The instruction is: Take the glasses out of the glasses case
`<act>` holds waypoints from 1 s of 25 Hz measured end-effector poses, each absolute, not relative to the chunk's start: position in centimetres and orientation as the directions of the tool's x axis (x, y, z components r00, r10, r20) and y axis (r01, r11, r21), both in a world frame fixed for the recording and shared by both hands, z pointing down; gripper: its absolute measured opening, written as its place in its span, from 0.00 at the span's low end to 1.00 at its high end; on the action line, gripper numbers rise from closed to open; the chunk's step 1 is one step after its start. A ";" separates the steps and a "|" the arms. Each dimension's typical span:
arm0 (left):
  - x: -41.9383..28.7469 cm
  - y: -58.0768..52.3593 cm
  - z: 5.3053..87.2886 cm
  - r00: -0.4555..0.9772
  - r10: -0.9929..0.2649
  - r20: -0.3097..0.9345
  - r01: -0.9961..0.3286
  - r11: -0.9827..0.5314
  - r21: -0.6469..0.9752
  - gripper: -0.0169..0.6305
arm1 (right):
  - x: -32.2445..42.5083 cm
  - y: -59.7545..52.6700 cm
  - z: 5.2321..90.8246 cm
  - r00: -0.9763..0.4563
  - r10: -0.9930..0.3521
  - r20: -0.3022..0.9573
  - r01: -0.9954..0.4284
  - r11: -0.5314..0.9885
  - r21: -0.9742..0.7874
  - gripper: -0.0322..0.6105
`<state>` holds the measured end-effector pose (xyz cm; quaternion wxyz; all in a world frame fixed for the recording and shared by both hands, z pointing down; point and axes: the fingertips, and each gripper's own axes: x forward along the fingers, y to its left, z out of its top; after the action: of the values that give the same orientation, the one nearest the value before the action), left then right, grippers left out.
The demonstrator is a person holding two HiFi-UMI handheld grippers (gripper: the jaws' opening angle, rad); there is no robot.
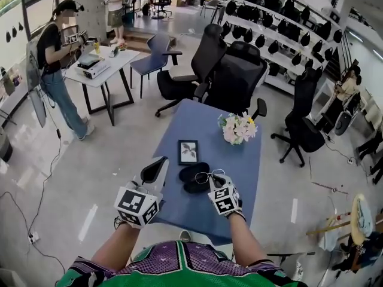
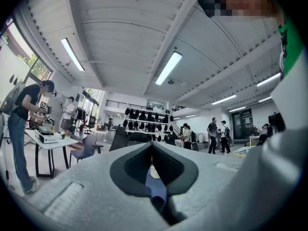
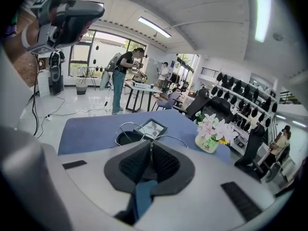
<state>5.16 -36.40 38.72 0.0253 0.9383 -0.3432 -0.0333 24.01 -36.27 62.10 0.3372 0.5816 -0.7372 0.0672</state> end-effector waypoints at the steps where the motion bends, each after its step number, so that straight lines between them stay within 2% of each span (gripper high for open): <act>1: 5.2 -36.3 38.5 0.766 -0.640 -0.049 -0.637 -0.768 0.072 0.05 | 24.0 -36.0 61.8 -0.088 -0.819 0.567 -0.906 0.302 0.296 0.08; 8: 5.4 -35.2 37.5 0.790 -0.609 -0.073 -0.605 -0.793 0.067 0.05 | 24.2 -34.0 58.7 -0.042 -0.866 0.499 -0.933 0.213 0.290 0.08; 17: 4.2 -33.6 37.2 0.808 -0.583 -0.085 -0.577 -0.813 0.081 0.05 | 22.8 -31.6 52.5 0.008 -0.937 0.351 -0.961 0.089 0.261 0.08; 25: 1.6 -32.0 36.9 0.813 -0.573 -0.103 -0.562 -0.819 0.119 0.05 | 20.3 -29.4 48.7 0.006 -0.968 0.251 -0.992 0.026 0.123 0.08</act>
<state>1.59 -31.96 36.87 0.0414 0.9512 -0.2981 -0.0673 20.32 -29.44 48.68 0.1337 0.6964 -0.7037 0.0451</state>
